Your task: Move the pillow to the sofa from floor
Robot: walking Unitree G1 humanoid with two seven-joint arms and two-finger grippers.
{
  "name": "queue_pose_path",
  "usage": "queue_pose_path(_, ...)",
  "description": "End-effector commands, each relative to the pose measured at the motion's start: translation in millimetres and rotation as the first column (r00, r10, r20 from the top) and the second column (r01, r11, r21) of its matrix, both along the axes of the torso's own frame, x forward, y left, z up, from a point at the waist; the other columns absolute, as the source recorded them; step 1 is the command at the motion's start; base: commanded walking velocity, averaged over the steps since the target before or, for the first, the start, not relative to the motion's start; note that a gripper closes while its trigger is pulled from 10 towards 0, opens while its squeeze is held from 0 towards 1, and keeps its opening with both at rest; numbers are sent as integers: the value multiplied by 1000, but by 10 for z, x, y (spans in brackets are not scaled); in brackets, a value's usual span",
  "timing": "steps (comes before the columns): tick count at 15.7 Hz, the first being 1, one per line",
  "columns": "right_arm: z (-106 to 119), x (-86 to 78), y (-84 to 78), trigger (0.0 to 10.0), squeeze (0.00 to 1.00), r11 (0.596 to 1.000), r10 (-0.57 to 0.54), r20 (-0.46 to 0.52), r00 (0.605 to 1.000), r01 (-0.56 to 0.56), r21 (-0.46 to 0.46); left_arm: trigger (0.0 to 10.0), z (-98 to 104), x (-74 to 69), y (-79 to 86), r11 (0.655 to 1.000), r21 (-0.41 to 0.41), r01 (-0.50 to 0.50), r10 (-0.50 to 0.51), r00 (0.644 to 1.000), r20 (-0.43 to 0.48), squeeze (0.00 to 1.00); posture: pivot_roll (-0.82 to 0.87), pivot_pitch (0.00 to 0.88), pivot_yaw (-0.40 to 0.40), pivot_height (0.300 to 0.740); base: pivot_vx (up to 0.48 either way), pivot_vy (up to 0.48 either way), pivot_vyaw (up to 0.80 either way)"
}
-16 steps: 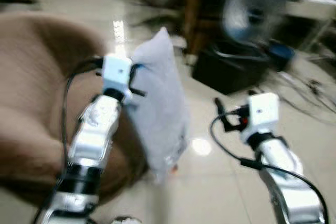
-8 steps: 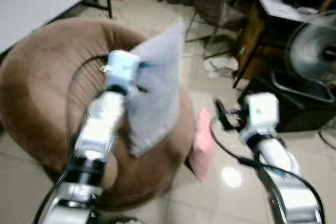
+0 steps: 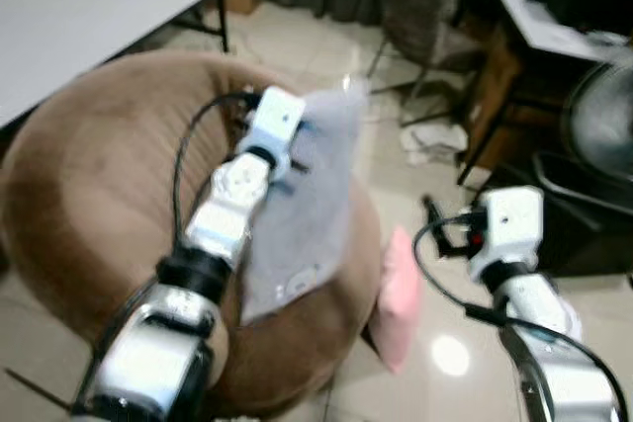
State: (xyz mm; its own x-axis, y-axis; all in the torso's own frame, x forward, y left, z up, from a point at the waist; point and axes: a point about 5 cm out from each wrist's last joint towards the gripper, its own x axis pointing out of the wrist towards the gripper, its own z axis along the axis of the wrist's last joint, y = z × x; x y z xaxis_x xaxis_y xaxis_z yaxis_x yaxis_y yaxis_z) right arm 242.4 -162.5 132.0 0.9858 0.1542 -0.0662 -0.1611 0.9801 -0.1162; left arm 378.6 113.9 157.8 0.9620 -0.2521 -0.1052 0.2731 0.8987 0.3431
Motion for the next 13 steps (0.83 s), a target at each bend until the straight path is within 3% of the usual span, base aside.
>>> queue_pose_path(1, -11, -67, 8, 10000, 0, 998, 64, -8, 998, -64, -8, 10000, -8, 69, 17, 997, 52, -50, 50, 999, -11, 0, 78, 31, -70, 740, 0, 0, 0)
queue_pose_path(2, -26, -99, 35, 10000, 0, 994, 108, -18, 994, -108, -5, 10000, -42, 84, 59, 994, 79, -79, 81, 996, -23, 0, 78, 31, -70, 740, 0, 0, 0)
queue_pose_path(3, -110, -226, 117, 10000, 0, 963, 269, -74, 960, -270, -2, 10000, -132, 113, 235, 973, 141, -184, 196, 978, -71, 0, 76, 41, -56, 740, 0, 0, 0)
queue_pose_path(5, -159, -360, 137, 10000, 0, 919, 394, -123, 911, -392, 44, 10000, -183, 113, 413, 947, 187, -262, 281, 956, -86, 0, 77, 48, -55, 740, 0, 0, 0)
queue_pose_path(7, -147, -482, 149, 10000, 0, 862, 506, -141, 851, -493, 117, 10000, -188, 108, 539, 927, 226, -301, 326, 942, -84, 0, 79, 49, -54, 740, 0, 0, 0)
queue_pose_path(8, -143, -580, 165, 10000, 0, 809, 588, -161, 793, -567, 156, 10000, -151, 112, 670, 907, 250, -340, 367, 928, -70, 0, 82, 48, -52, 740, 0, 0, 0)
queue_pose_path(11, -182, -707, 124, 10000, 0, 732, 681, -216, 700, -651, 199, 10000, -121, 80, 906, 884, 285, -371, 413, 905, -103, 71, 87, 41, -50, 740, 0, 0, 0)
queue_pose_path(12, -185, -686, 104, 10000, 0, 734, 679, -216, 702, -653, 187, 10000, -144, 21, 1013, 865, 323, -383, 437, 892, -113, 20, 92, 38, -47, 740, 0, 0, 0)
queue_pose_path(13, -165, -660, 108, 10000, 0, 727, 686, -199, 700, -657, 198, 10000, -178, -49, 1119, 854, 325, -405, 465, 875, -131, 59, 92, 38, -47, 740, 0, 0, 0)
